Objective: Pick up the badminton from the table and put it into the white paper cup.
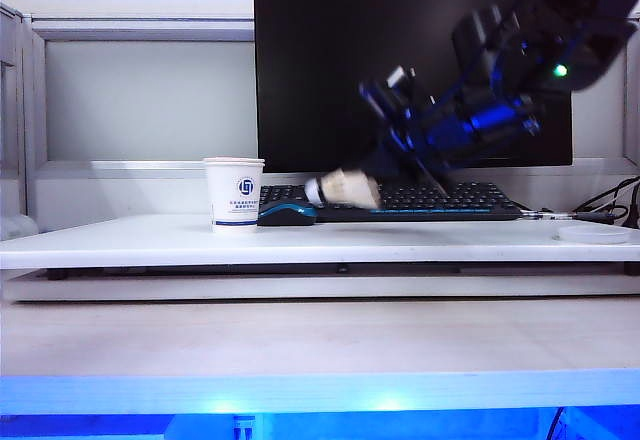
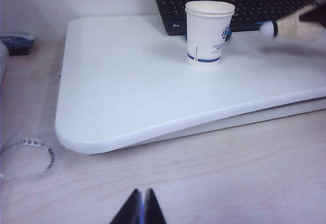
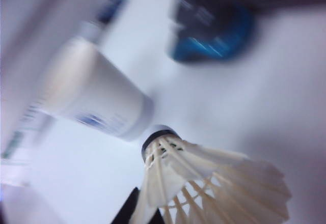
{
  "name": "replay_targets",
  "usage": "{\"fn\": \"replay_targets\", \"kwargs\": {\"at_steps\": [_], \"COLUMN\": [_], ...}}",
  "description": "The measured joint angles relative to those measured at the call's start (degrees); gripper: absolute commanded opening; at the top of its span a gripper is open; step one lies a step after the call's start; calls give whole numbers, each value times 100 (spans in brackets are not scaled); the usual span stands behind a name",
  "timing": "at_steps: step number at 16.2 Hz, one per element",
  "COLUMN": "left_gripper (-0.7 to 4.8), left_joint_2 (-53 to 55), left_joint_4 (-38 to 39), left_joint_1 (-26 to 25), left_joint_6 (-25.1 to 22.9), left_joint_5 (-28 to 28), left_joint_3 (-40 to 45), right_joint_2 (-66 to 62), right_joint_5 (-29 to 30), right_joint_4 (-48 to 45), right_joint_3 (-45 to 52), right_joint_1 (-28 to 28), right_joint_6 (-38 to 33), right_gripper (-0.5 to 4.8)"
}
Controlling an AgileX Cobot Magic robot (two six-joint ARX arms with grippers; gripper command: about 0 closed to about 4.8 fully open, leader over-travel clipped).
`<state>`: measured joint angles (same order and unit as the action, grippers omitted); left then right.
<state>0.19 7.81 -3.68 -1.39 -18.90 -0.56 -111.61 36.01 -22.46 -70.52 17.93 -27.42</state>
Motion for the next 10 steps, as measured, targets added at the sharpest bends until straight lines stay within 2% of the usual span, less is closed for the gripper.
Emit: {"fn": "replay_targets", "kwargs": {"at_steps": [3,5,7,10], "left_gripper": [21,21,21,21], "left_joint_2": [0,0,0,0], "left_joint_4": [0,0,0,0], "left_joint_1": [0,0,0,0], "left_joint_6": [-9,-11,-11,-11], "left_joint_5": [0,2,26,28], "left_joint_3": [0,0,0,0], "right_joint_2": [11,13,15,13], "right_joint_5": [201,236,232,-46], "right_joint_4": [-20,13,417,570], "right_joint_3": [-393,-999,-1357,-1344], "right_joint_1": [125,297,564,750], "right_joint_6": [-13,-7,22,195], "right_gripper": [-8,-8,-8,-8]}}
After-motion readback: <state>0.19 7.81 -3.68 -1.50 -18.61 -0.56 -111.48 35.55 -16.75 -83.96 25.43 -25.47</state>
